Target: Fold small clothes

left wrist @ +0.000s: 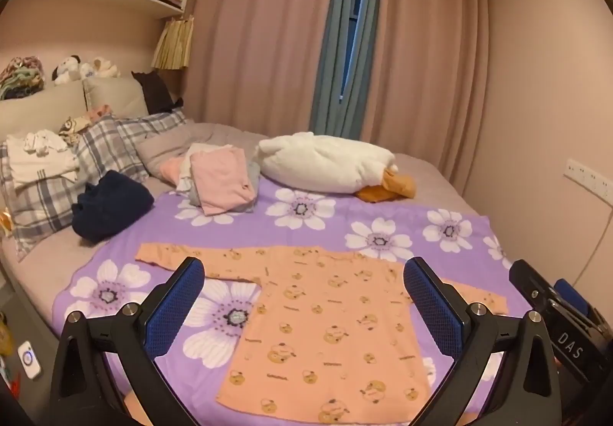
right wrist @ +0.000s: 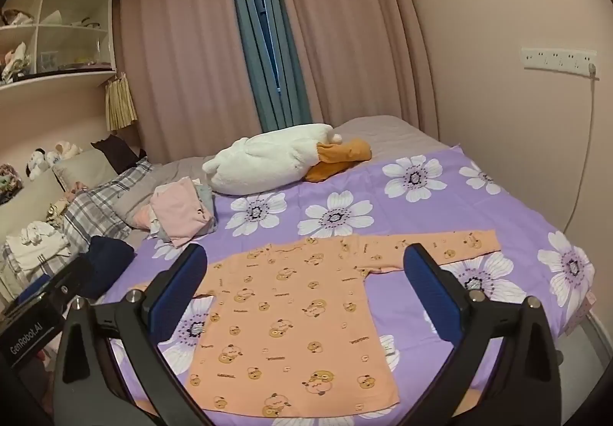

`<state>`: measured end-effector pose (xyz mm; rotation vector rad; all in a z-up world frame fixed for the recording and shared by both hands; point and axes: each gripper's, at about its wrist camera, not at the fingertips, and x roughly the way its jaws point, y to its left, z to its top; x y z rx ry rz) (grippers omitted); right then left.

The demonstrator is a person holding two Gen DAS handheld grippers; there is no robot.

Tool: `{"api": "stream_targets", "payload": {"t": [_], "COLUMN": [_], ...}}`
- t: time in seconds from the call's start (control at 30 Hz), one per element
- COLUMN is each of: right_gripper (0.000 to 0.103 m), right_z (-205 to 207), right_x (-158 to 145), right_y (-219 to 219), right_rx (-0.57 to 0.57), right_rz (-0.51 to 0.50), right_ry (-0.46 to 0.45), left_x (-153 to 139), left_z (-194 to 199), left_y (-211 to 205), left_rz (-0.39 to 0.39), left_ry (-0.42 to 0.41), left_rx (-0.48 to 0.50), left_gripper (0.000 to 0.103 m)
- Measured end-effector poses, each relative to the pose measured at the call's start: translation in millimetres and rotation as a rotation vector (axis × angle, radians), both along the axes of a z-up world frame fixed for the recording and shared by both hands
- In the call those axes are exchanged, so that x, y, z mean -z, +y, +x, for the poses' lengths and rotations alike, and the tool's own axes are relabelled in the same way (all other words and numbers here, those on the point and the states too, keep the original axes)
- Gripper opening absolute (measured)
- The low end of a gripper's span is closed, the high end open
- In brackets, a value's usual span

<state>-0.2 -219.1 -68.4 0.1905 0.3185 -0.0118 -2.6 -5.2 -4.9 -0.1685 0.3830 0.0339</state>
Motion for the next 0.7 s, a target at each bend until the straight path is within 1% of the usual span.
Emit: {"api": "stream_targets", "payload": {"t": [0.1, 0.27, 0.33, 0.43, 0.7], "right_gripper": [0.103, 0.103, 0.103, 0.103, 0.103], "right_z": [-1.8, -3.7, -4.6, -5.3, -3.8], "right_x": [-0.3, -2.4, -1.9, -1.9, -1.5], "right_y": [-3.1, -7.7, -9.2, -10.0, -8.8], "right_rx": [0.014, 0.029, 0.037, 0.030, 0.022], "right_rz": [-0.010, -0.009, -0.013, -0.005, -0.007], "right_ry": [-0.002, -0.008, -0.014, -0.012, -0.008], "left_x": [-1.6, -3.4, -2.9, -2.6, -2.3], "left_z": [-0.5, 1.7, 1.9, 2.3, 3.3], "left_y": [-0.5, -5.7, -6.2, -6.5, -8.3], "left_rz": [-0.007, 0.015, 0.013, 0.009, 0.025], "left_ry": [-0.006, -0.004, -0.004, -0.002, 0.000], "left_rx": [0.019, 0.008, 0.014, 0.028, 0.013], "left_gripper": [0.103, 0.103, 0.103, 0.103, 0.103]}}
